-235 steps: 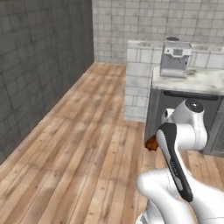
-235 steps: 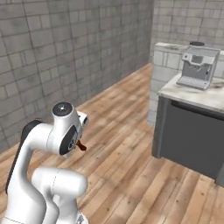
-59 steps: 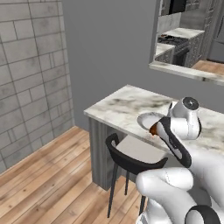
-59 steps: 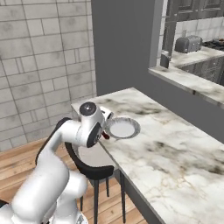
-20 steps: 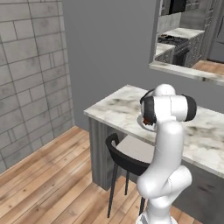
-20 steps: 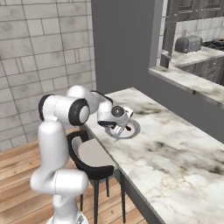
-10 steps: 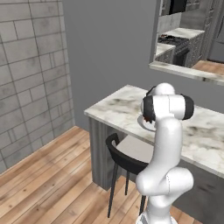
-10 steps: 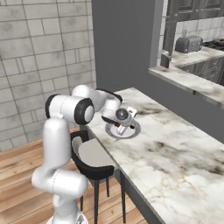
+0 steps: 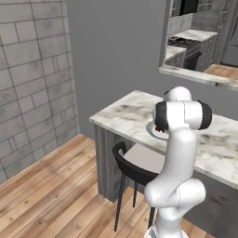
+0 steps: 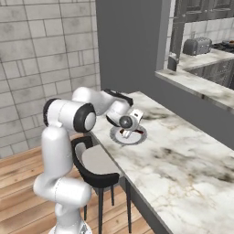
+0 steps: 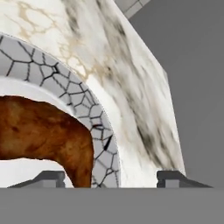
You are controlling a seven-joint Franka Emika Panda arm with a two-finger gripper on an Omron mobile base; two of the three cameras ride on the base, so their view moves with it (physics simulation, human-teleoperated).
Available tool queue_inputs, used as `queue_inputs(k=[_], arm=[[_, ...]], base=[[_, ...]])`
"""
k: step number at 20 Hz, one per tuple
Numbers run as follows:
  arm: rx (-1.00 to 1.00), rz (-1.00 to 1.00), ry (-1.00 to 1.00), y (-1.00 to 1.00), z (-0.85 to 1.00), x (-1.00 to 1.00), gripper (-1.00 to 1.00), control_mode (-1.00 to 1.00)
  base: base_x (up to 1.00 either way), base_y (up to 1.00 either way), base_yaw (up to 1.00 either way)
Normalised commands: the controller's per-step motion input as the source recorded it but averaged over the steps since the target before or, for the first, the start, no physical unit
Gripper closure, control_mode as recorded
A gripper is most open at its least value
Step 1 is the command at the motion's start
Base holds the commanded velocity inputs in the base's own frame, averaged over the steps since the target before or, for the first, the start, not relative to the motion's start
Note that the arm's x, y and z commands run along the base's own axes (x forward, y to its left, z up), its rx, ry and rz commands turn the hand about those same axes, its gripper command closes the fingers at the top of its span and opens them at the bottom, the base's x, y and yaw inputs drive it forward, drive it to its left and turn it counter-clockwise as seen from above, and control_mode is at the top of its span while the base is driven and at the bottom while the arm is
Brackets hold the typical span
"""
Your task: Take the chicken drumsticks from the pan and place one on each plate on the dining counter.
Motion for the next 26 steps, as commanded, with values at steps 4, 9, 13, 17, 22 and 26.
queue_inputs(k=[4, 9, 13, 17, 22, 26], arm=[[0.01, 0.0, -0.14, -0.16, 0.49, -0.08, -1.0, -1.0], [0.02, 0.01, -0.16, -0.07, 0.79, -0.66, -1.0, -1.0], [0.04, 0.03, -0.03, 0.0, 0.94, -1.0, -1.0, -1.0], [0.01, 0.05, 0.04, 0.01, 0.88, -1.0, -1.0, -1.0], [0.0, 0.14, 0.29, 0.0, 0.93, -1.0, -1.0, -1.0], [-0.04, 0.28, 0.31, 0.0, 1.0, -1.0, -1.0, -1.0]], base=[[0.0, 0.0, 0.0], [0.0, 0.0, 0.0], [0.0, 0.0, 0.0], [0.0, 0.0, 0.0], [0.0, 0.0, 0.0], [0.0, 0.0, 0.0]])
